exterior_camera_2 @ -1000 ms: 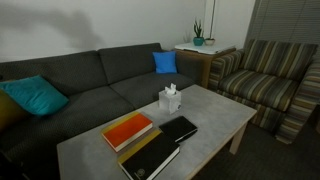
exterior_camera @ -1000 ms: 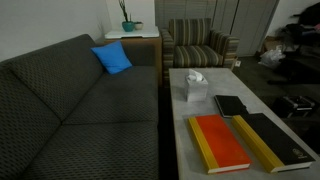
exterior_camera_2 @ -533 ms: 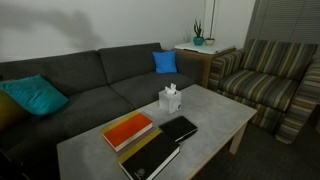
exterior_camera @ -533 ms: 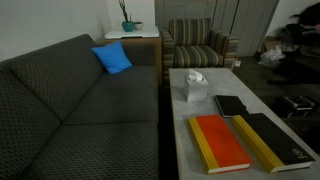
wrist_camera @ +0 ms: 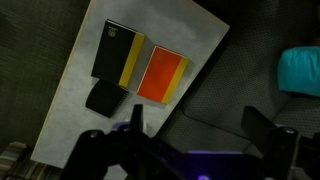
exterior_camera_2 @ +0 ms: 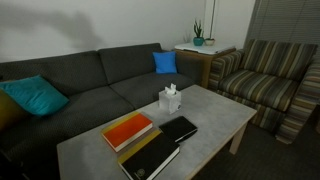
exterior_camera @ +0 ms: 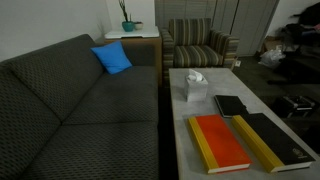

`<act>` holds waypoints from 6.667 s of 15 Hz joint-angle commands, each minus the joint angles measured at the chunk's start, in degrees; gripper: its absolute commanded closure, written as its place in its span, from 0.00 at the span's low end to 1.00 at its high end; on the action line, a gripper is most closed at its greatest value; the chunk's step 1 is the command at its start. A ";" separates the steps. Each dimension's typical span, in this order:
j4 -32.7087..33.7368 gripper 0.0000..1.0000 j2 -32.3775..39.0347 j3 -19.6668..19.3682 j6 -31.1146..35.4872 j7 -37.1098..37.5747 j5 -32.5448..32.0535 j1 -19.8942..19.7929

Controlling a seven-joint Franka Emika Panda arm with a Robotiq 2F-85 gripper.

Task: Open the biggest book

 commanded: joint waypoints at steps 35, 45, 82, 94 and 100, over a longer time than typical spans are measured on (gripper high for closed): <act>1.12 0.00 43.58 -1.21 14.78 -14.65 1.32 -12.30; 16.24 0.00 64.29 -0.06 18.83 -19.43 -0.07 -16.28; 22.33 0.00 72.41 1.42 19.36 -13.05 -3.73 -17.83; 32.15 0.00 82.05 2.09 14.92 -12.81 -9.42 -20.34; 33.57 0.00 85.36 5.32 22.69 -9.14 -8.96 -17.58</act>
